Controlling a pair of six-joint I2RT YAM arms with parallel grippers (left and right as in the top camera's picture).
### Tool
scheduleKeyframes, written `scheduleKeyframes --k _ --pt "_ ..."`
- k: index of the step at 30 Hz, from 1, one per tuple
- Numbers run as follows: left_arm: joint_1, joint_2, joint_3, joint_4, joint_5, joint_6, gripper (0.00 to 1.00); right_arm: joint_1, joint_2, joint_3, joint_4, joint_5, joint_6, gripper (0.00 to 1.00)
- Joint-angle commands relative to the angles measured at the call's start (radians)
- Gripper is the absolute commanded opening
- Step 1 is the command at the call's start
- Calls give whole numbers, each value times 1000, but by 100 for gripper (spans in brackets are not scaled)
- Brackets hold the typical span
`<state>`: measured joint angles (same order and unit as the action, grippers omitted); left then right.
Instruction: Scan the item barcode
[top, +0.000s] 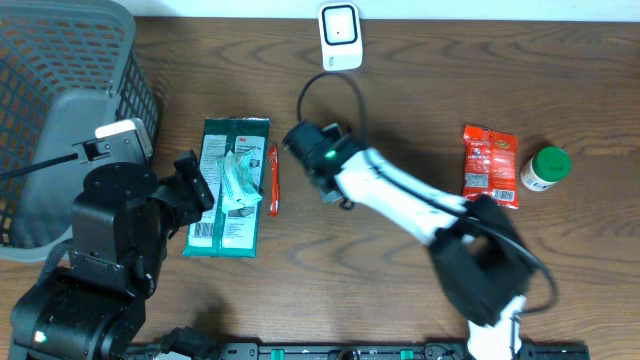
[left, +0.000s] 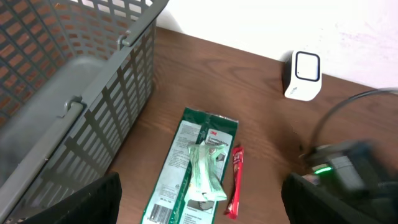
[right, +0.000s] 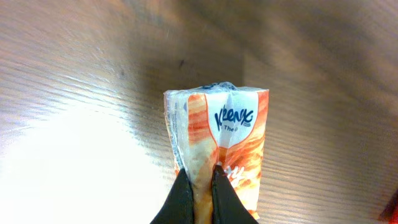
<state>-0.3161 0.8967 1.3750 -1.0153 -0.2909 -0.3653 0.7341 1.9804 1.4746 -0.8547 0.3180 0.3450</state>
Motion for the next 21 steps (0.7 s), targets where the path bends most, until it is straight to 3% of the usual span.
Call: scheduleKeyframes --k 1,7,14,16,21 --pt "3 -2 3 -2 -10 10 82 -87 -179 2 -19 -278 -122 1" --pt "3 -2 3 -2 -10 10 82 -326 -337 2 -105 -793 -286 1" --pt "3 -2 3 -2 -10 10 82 -613 -332 0 -297 -1411 -605 1" --pt "3 -2 3 -2 -10 10 82 -687 -329 -1 -365 -1508 -689 1" --pt "3 -2 3 -2 -10 10 82 -717 -324 -43 -355 -1516 -727 1"
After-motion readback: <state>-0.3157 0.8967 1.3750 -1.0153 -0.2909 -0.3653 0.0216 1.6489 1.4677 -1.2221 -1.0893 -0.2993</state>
